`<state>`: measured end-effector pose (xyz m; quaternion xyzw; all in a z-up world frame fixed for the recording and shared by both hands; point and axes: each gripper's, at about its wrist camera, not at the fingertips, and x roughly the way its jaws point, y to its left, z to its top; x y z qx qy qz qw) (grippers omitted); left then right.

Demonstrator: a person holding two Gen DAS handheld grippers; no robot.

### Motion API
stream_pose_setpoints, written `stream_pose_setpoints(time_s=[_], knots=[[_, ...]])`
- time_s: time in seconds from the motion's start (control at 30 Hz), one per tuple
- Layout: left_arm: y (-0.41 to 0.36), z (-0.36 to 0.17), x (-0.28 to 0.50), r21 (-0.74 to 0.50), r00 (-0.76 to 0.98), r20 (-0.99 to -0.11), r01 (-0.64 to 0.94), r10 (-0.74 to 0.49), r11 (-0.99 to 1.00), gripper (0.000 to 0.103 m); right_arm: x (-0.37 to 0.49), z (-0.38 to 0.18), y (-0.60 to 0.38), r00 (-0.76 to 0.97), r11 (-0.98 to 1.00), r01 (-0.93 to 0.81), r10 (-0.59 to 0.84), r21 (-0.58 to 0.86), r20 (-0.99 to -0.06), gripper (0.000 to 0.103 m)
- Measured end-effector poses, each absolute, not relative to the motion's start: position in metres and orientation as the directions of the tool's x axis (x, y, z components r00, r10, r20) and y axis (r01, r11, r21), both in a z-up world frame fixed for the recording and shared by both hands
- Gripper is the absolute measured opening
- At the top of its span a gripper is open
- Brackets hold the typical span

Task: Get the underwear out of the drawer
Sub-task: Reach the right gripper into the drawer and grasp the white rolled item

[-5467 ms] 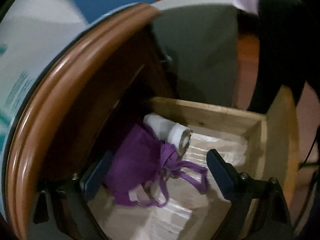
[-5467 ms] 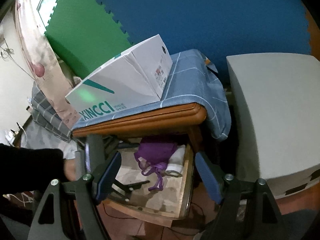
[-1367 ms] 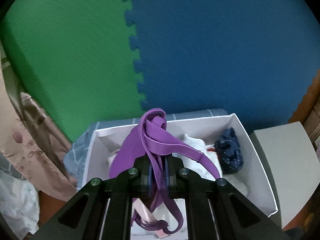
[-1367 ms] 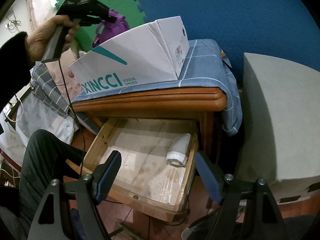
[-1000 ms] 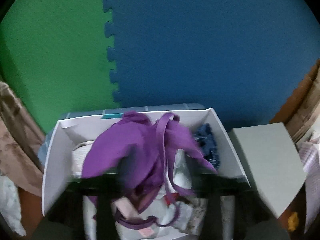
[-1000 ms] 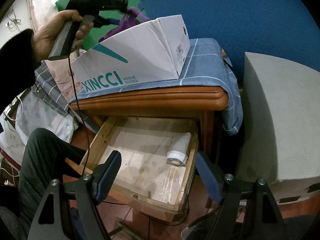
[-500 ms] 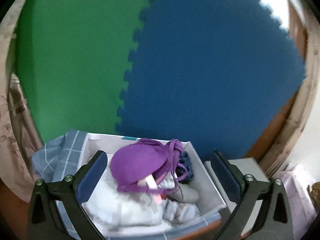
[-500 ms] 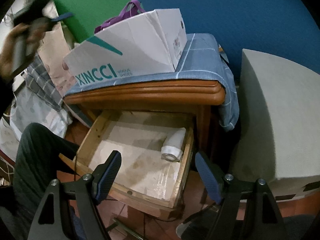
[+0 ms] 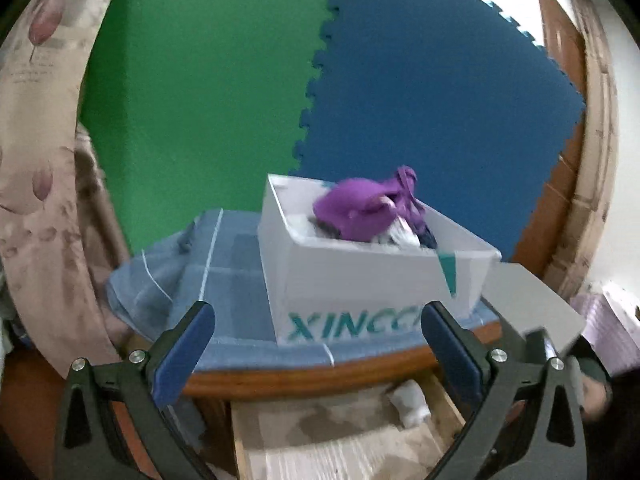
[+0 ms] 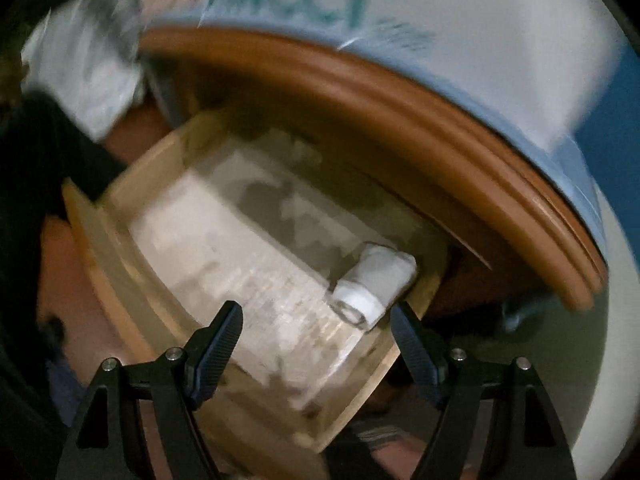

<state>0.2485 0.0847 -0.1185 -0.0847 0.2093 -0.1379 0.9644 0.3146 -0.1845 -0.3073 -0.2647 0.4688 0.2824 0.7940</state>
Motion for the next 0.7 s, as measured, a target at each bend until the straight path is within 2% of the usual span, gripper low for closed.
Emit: stream_pose_setpoints(time_s=[0.13,0.33,0.53,0.7], knots=[[0.083,-0.133,0.249,-0.217,0.867,-0.389,0.243,-0.312,0.946,0.102,0.334,-0.327,-0.17,0.418,0.587,-0.758,0.099,-0.286,-0.903,0.078],[0.076,-0.142,0.247,-0.193,0.851,-0.405,0.277,-0.334,0.941,0.102,0.345,-0.386,-0.157,0.431,0.247,-0.864,-0.087,-0.439,-0.898,0.078],[0.063,-0.148,0.248,-0.178,0.827,-0.421,0.327,-0.372,0.928,0.102,0.332,-0.432,-0.146,0.503,-0.04,-0.864,-0.131,-0.503,-0.854,0.078],[0.058,-0.151,0.252,-0.198,0.811,-0.431,0.342,-0.395,0.919,0.102,0.341,-0.455,-0.149,0.575,-0.101,-0.818,-0.156,-0.566,-0.803,0.08]])
